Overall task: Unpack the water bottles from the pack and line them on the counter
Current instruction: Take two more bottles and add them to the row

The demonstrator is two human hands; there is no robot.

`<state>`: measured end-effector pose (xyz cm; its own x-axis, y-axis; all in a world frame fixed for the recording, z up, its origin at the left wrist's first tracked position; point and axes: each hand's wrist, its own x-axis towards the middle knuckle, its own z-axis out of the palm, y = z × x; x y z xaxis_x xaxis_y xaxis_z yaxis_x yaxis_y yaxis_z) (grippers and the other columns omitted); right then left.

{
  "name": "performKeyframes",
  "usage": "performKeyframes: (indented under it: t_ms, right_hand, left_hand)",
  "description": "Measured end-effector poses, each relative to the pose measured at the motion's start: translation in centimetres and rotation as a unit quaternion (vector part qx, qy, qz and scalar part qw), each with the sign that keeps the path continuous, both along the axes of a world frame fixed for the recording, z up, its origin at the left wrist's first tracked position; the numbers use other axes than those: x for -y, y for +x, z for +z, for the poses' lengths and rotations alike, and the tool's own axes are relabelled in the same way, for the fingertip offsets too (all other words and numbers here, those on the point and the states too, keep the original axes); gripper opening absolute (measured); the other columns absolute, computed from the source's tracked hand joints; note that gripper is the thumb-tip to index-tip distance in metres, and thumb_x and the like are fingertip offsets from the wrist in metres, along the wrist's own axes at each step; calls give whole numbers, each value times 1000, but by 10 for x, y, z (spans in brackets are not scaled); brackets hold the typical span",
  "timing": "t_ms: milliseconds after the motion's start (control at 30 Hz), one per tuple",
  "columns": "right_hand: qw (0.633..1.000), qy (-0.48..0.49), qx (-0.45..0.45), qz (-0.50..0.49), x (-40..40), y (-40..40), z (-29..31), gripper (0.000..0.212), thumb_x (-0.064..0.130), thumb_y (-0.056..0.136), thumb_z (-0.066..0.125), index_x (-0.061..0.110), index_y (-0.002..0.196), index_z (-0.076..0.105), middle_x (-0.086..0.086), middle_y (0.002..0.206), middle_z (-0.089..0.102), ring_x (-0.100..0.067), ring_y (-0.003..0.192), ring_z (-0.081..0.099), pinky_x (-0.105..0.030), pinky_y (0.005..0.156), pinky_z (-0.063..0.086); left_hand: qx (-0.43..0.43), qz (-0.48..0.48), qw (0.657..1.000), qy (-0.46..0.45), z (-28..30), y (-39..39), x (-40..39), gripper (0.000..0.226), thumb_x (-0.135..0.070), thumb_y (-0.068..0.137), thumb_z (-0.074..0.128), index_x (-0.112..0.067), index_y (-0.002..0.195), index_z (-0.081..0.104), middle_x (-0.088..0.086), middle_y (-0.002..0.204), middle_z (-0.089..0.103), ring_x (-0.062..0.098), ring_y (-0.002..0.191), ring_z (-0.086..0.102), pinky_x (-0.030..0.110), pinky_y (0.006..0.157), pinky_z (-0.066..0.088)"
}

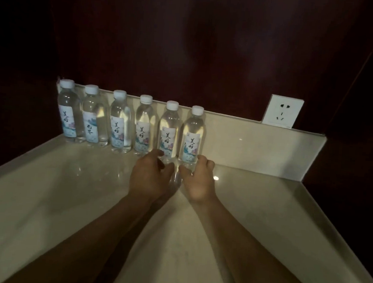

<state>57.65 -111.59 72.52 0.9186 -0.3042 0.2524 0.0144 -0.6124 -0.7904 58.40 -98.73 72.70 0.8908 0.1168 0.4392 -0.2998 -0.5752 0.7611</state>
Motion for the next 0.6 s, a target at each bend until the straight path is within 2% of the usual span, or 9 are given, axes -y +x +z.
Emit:
performKeyframes:
  t_ms: [67, 133, 233, 333, 467, 600]
  right_hand:
    - [999, 28, 13, 15, -9, -11, 3, 51, 32, 94, 62, 12, 138, 47, -8, 136, 41, -27, 112, 60, -39, 100, 49]
    - [997, 68, 20, 36, -18, -26, 7, 42, 31, 93, 63, 15, 131, 54, -4, 130, 48, -23, 106, 62, -39, 97, 51]
    - [990, 111, 13, 88, -32, -52, 20, 27, 28, 91, 66, 16, 115, 65, 3, 100, 64, -16, 92, 65, -30, 85, 51]
    - [984, 133, 18, 120, -53, -83, 33, 21, 28, 91, 67, 14, 107, 69, 8, 85, 66, -10, 81, 64, -24, 76, 50]
    - [955, 248, 48, 157, -108, -134, 32, 10, 32, 87, 67, 23, 91, 69, -1, 84, 72, -18, 82, 70, -40, 81, 55]
    - [939, 278, 34, 200, -187, -190, 15, 5, 27, 93, 65, 24, 92, 69, 0, 84, 74, -14, 80, 70, -29, 72, 53]
  left_hand:
    - [5, 0, 1000, -22, 4, -18, -3, 33, -27, 90, 70, -13, 120, 66, 0, 84, 73, 19, 80, 71, 35, 80, 58]
    - [27, -1, 998, -51, 10, -34, -11, 24, -23, 91, 70, -12, 112, 69, -2, 75, 68, 21, 75, 70, 35, 75, 56]
    - [58, 5, 995, -87, 23, -57, -28, 15, -22, 92, 68, -12, 102, 71, -3, 69, 66, 18, 68, 65, 38, 73, 56]
    - [56, 12, 987, -151, 31, -84, -53, 7, -22, 93, 64, -22, 89, 70, -2, 75, 71, 17, 75, 68, 39, 77, 57]
    - [52, 24, 963, -263, 29, -144, -100, 17, -16, 93, 62, -23, 79, 67, 0, 75, 71, 18, 78, 68, 38, 79, 54]
    - [42, 27, 963, -265, 19, -210, -168, 16, -13, 95, 60, -19, 82, 68, 1, 77, 69, 14, 76, 65, 28, 72, 51]
